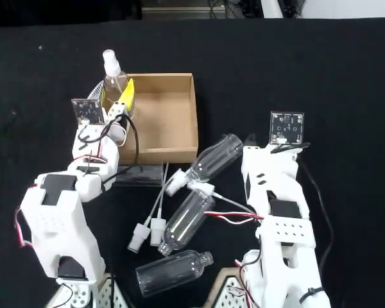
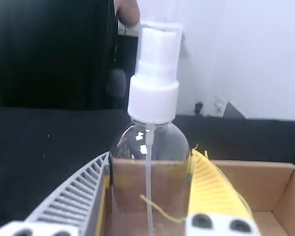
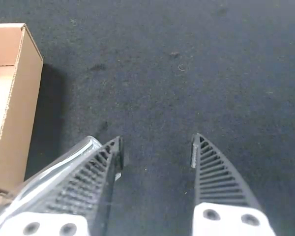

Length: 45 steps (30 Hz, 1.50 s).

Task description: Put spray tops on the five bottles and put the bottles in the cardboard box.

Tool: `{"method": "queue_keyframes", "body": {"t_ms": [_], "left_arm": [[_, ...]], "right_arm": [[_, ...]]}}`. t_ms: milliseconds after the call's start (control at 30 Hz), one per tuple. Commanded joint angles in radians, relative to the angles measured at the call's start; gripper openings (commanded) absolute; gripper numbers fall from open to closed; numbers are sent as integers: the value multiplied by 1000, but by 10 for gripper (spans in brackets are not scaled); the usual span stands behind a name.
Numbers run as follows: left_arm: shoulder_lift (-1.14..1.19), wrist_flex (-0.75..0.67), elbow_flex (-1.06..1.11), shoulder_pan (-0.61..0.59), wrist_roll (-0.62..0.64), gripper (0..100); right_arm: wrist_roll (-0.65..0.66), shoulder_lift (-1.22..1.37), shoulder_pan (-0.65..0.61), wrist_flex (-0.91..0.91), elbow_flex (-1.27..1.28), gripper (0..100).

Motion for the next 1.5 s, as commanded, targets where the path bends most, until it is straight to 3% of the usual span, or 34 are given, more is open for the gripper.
{"method": "queue_keyframes", "body": {"t_ms": [0,767,867,1100,1467], "left_arm": [[44,-95,-58,-10,-2,34],[115,-123,-128,-39,-2,34],[117,-71,-134,-39,2,34],[115,-17,-150,-36,8,165],[115,-17,-148,-38,0,175]], "right_arm": [[-3,-12,18,-31,-4,204],[-3,-13,18,-31,-5,204],[-3,-13,18,-31,-5,204],[-2,-13,18,-31,-4,204],[-2,-13,18,-31,-5,204]]}}
